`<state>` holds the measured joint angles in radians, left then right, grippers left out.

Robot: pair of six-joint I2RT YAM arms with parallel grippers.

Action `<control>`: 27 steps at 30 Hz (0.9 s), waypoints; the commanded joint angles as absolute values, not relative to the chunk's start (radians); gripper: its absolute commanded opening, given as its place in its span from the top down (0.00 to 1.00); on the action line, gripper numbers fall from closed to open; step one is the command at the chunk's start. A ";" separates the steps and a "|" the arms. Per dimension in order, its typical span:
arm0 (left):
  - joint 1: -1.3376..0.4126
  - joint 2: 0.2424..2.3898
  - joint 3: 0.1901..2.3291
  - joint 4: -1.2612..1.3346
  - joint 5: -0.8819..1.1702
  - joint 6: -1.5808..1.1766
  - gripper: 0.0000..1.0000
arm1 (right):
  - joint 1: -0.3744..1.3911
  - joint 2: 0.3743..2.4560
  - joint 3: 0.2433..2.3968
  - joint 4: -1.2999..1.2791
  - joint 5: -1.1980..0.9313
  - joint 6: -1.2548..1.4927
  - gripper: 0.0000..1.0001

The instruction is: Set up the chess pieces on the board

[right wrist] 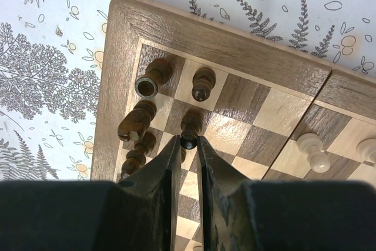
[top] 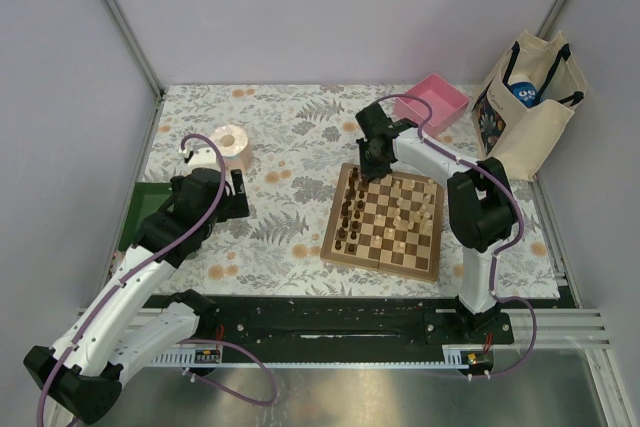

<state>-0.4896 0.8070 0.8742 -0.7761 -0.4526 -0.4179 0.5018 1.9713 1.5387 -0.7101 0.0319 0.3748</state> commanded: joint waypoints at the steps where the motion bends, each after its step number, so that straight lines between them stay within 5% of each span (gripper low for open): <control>1: -0.482 0.810 0.870 -0.761 -0.449 -0.410 0.01 | 0.500 1.976 1.562 -0.675 0.014 0.390 0.77; 17: -0.483 0.808 0.870 -0.761 -0.449 -0.410 0.01 | 0.500 1.964 1.555 -0.672 0.011 0.376 0.65; 27: -0.482 0.821 0.871 -0.759 -0.454 -0.408 0.01 | 0.495 1.786 1.572 -0.741 0.109 0.347 0.59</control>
<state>-0.4889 0.8124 0.8742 -0.7761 -0.4526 -0.4179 0.5018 1.9461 1.5391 -0.7166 0.0433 0.3687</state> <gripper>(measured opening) 0.988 0.390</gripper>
